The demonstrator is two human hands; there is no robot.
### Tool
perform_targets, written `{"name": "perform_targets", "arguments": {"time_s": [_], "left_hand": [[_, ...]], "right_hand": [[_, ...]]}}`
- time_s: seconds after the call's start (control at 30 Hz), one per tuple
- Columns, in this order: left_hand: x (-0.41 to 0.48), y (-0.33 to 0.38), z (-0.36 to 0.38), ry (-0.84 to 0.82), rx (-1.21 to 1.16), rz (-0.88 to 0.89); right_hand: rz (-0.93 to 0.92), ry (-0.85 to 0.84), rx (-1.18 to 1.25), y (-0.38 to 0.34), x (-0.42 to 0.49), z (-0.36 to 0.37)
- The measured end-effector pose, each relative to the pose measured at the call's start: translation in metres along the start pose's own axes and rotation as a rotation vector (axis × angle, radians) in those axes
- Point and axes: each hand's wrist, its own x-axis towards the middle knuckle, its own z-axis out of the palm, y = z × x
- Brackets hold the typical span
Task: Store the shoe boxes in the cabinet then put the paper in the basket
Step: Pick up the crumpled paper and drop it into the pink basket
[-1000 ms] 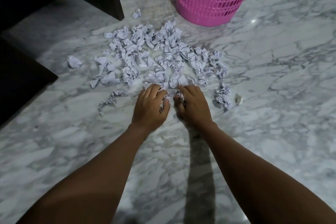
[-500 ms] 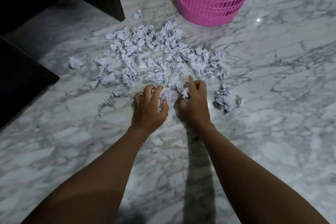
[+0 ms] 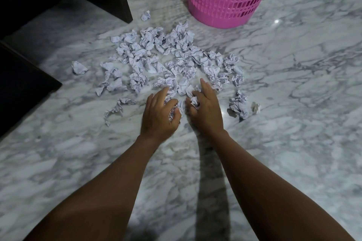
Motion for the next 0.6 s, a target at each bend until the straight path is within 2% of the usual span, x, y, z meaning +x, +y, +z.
{"name": "perform_targets", "arguments": {"time_s": [0.4,0.6], "left_hand": [[0.001,0.001,-0.003,-0.048,0.014,0.033],[-0.001,0.002,-0.005,-0.114,0.055,0.077]], "right_hand": [[0.067,-0.044,0.006,-0.015,0.009,-0.005],[0.264,-0.111,0.207,-0.015,0.015,-0.016]]}}
